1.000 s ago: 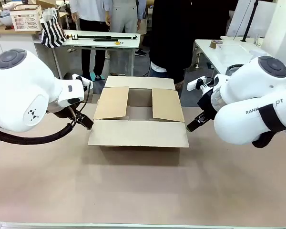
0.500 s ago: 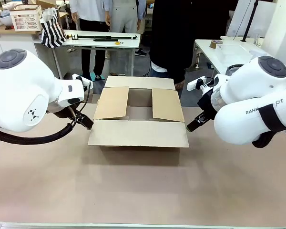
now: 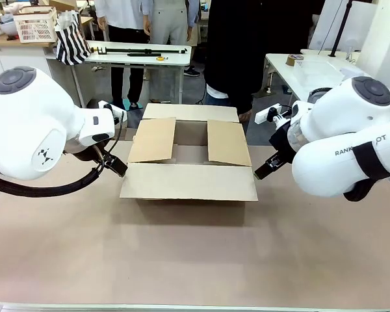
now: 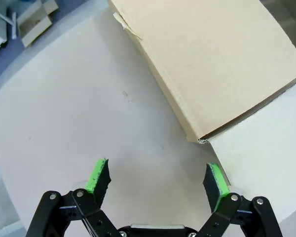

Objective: Pack the gift set into the box.
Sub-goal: Place both hands on the side flaps of the Package Box and spread them outward.

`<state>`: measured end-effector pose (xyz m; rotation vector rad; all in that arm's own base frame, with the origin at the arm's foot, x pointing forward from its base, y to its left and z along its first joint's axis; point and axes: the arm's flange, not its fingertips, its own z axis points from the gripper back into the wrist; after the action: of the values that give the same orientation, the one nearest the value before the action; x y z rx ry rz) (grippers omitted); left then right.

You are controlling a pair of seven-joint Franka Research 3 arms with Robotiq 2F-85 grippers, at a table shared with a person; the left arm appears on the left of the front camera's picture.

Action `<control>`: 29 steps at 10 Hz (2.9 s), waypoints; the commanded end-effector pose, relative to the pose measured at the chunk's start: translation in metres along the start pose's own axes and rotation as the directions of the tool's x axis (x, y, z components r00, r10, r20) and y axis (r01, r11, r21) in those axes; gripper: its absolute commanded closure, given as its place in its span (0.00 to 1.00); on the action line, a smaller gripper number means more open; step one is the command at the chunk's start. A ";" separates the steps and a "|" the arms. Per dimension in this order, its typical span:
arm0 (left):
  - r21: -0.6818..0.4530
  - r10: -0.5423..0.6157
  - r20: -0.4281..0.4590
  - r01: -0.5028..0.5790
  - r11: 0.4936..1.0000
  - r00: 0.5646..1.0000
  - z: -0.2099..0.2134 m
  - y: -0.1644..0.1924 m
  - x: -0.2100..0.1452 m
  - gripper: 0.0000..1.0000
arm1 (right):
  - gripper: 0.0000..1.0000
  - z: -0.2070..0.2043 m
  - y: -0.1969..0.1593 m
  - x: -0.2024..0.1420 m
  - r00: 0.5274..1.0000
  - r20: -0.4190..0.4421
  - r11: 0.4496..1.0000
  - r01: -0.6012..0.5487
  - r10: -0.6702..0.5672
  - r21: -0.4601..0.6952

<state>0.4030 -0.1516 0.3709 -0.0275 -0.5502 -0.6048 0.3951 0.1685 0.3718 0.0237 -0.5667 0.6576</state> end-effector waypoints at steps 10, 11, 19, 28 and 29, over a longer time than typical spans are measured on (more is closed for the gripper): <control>-0.048 0.096 0.126 -0.091 0.995 0.987 0.215 0.018 0.000 0.00 | 0.00 0.157 0.008 0.018 0.996 -0.003 0.993 0.084 -0.084 -0.079; -0.261 0.112 0.046 -0.096 0.961 0.993 0.224 0.025 -0.005 0.00 | 0.00 0.148 0.003 0.011 0.987 -0.111 0.974 0.134 -0.114 0.185; -0.744 0.618 -0.066 -0.452 0.492 0.783 0.227 0.120 -0.113 0.00 | 0.00 0.231 -0.149 -0.168 -0.185 0.097 0.044 0.271 -0.978 0.962; -0.812 0.668 -0.014 -0.399 0.426 0.744 0.248 0.140 -0.111 0.00 | 0.00 0.274 -0.194 -0.153 0.467 0.030 0.327 0.570 -0.884 0.754; -0.812 0.668 -0.014 -0.399 0.426 0.744 0.248 0.140 -0.111 0.00 | 0.00 0.274 -0.194 -0.153 0.467 0.030 0.327 0.570 -0.884 0.754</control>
<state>0.2824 0.0688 0.5480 -1.1293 -0.4868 -0.1080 0.2707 -0.1284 0.5557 1.1150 -0.6306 -0.1957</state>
